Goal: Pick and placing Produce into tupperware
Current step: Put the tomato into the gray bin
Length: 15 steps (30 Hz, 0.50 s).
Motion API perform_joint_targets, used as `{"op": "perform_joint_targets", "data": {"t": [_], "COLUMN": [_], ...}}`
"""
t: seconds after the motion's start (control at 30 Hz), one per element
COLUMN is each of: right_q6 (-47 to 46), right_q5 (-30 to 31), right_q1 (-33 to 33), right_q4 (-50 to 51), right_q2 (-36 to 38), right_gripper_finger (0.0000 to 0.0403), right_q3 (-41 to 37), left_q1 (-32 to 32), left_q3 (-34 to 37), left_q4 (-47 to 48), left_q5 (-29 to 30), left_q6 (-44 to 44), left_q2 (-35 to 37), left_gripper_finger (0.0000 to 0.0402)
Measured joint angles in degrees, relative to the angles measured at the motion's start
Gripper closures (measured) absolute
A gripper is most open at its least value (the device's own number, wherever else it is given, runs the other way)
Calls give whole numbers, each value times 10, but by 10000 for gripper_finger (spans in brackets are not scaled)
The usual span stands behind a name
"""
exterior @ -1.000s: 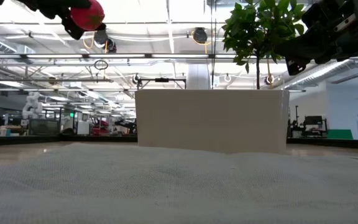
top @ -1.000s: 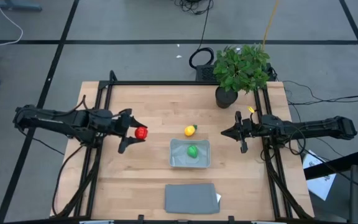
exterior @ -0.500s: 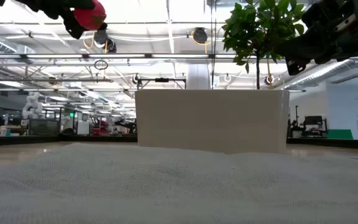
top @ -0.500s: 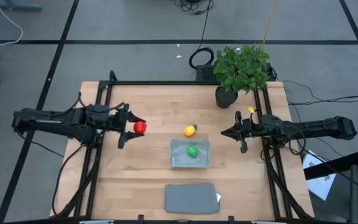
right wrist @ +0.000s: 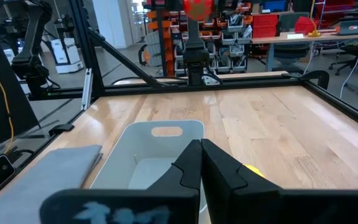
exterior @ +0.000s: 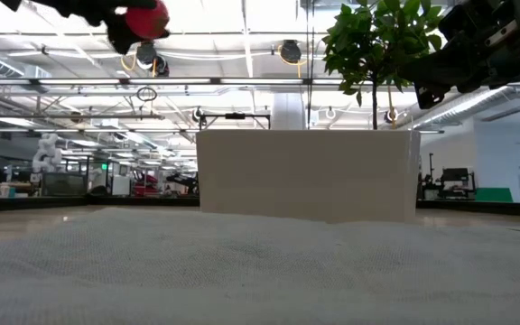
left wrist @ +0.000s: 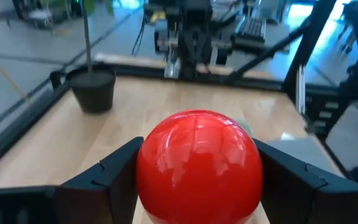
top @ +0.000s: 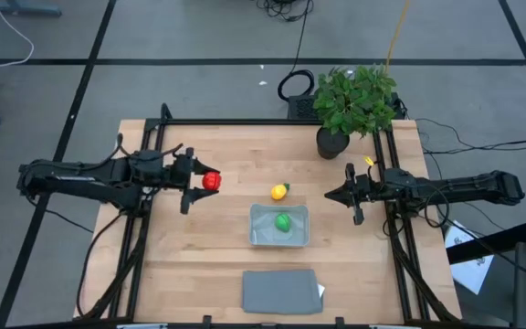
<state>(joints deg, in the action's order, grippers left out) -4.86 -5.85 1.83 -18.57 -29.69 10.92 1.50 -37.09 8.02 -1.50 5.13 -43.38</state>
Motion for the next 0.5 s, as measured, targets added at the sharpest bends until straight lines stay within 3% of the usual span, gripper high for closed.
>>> {"op": "perform_joint_targets", "data": {"t": [0.33, 0.5], "right_q6": [0, 0], "right_q5": [0, 0], "right_q1": [0, 0], "right_q4": [-1, -2], "right_q2": [0, 0], "right_gripper_finger": [403, 403], "right_q3": [0, 0], "left_q1": [11, 28], "left_q3": [0, -20], "left_q4": [-149, -166], "left_q5": [-20, -42], "left_q6": [-3, 13], "left_q2": [-91, -131], "left_gripper_finger": [144, 144]}}
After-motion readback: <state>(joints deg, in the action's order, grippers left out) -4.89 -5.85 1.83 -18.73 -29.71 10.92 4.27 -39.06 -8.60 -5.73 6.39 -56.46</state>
